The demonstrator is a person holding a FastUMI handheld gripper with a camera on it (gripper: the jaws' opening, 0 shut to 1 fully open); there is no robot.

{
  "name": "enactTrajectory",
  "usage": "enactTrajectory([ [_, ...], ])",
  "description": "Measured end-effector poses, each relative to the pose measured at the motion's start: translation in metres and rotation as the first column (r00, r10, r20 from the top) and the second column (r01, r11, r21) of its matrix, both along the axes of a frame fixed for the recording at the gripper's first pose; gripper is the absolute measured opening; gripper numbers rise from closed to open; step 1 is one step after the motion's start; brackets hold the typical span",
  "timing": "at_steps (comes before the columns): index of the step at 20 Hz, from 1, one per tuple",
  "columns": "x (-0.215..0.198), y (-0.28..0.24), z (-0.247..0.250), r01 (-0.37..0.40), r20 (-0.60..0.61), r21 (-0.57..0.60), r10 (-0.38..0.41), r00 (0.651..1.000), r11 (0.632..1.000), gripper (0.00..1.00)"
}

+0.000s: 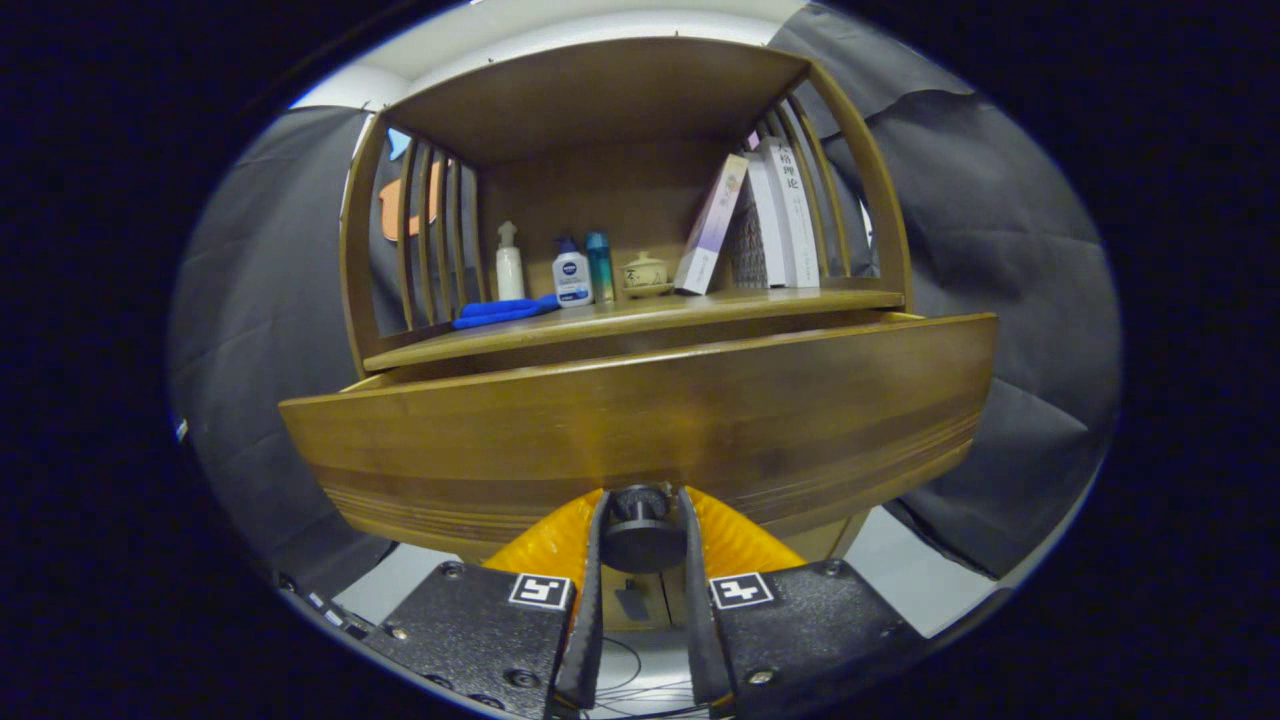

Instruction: Pull open the drawer, take out the items inside it, and place them on the countertop above the cabinet.

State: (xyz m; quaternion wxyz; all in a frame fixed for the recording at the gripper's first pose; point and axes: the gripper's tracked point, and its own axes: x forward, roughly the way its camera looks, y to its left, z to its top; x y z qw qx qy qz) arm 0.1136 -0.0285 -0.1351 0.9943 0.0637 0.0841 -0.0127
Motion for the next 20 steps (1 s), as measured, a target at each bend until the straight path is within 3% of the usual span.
enactTrajectory([
  [20, -0.093, 0.003, -0.022, -0.034, -0.006, 0.013, 0.034, 0.999, 0.999, 0.37],
])
